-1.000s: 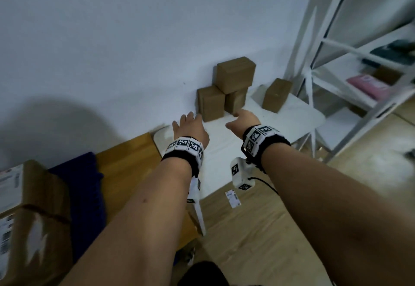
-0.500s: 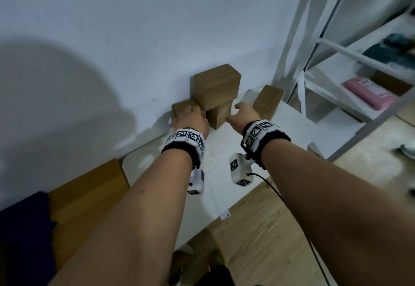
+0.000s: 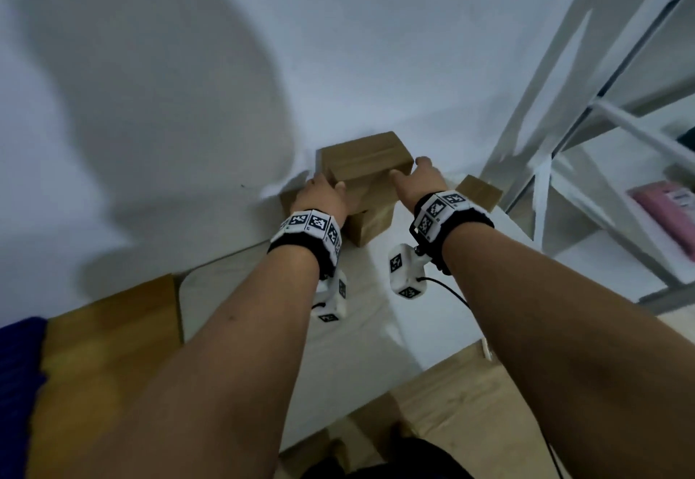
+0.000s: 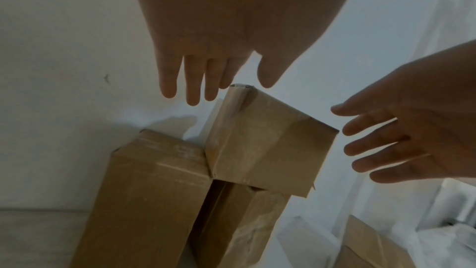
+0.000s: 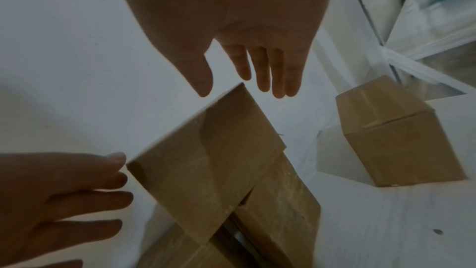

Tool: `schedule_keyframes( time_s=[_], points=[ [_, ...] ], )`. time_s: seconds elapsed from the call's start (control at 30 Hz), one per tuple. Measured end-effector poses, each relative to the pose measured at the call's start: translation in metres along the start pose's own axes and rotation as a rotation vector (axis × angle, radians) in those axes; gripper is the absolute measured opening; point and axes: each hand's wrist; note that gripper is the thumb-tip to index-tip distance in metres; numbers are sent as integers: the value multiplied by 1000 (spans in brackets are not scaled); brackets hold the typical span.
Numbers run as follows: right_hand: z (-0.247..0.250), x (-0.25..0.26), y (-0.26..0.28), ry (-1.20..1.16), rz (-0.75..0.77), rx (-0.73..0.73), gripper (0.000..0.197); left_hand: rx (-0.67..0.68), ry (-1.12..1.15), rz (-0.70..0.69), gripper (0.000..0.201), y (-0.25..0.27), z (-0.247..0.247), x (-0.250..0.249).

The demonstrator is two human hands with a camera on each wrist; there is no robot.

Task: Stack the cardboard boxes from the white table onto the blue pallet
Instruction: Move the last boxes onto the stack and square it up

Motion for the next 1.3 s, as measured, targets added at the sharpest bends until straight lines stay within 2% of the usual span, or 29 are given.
schedule_keyframes(
  time_s=[0.2, 0.37, 0.63, 0.73, 0.97, 1.13, 1.3],
  points=[
    [1, -6, -32, -12, 75, 92, 50, -42, 116, 99, 47, 0, -13, -16],
    [10, -11, -40, -26, 118, 89, 51, -103, 213, 175, 48, 11, -20, -26],
    [27, 3, -21, -78, 281, 68, 63, -424, 364, 162, 45, 54, -12, -24],
    [21, 16, 1, -99, 345, 106, 65, -517, 350, 181, 43, 74, 2, -8],
    [-18, 40, 59, 2, 510, 233, 65, -607, 451, 308, 26, 122, 26, 48],
    [-57, 44, 103, -75, 520, 325, 54, -599, 479, 404, 29, 163, 26, 102],
    [-104, 24, 145, -55, 445, 453, 71, -507, 447, 559, 23, 198, 1, 162]
  ],
)
Point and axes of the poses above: each hand's wrist, its own y-axis away from the middle knuckle, its own z-axis out of the back of the hand, x = y × z, and after that the axes turned 8 degrees about y, right-handed
